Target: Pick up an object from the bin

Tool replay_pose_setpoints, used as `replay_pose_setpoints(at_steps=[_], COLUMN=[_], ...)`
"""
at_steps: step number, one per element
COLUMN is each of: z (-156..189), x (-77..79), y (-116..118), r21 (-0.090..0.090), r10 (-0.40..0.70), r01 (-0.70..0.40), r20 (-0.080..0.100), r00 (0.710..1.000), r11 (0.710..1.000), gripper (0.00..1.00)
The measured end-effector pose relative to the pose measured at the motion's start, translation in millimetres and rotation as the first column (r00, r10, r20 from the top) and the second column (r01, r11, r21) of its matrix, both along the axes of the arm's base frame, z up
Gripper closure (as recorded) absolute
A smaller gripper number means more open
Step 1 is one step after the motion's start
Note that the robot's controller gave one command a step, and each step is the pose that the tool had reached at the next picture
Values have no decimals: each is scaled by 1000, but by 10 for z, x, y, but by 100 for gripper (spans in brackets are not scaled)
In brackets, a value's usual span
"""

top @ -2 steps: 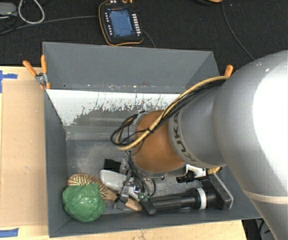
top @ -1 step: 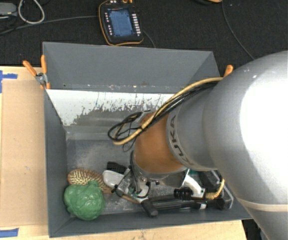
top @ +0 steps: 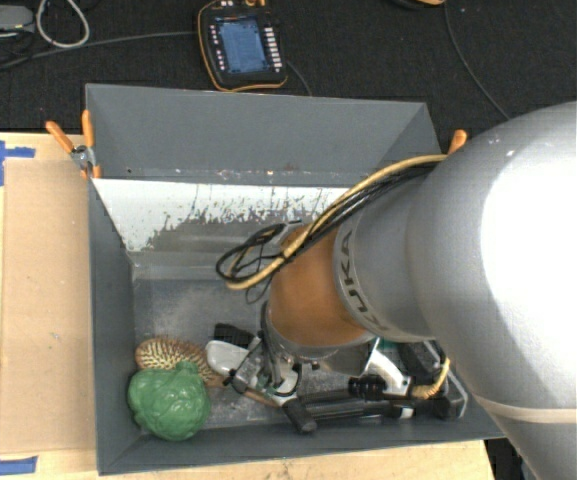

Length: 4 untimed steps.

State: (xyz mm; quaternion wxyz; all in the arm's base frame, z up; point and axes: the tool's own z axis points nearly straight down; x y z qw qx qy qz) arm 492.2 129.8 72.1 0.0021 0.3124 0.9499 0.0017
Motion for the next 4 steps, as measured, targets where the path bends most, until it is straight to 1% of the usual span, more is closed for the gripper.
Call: replay_pose_setpoints(at_steps=[1,2,3,4], z=[32,227,607,994], x=[3,8,-15,-8], y=[-4,-11,-16,-11], r21=[0,-1,-2,-2], r10=[-1,0,1,2], r01=[1,0,-1,-2], r20=[1,2,-6,-4], r00=[1000,1000,1000,1000], r11=[1000,1000,1000,1000], gripper=[100,100,100,100])
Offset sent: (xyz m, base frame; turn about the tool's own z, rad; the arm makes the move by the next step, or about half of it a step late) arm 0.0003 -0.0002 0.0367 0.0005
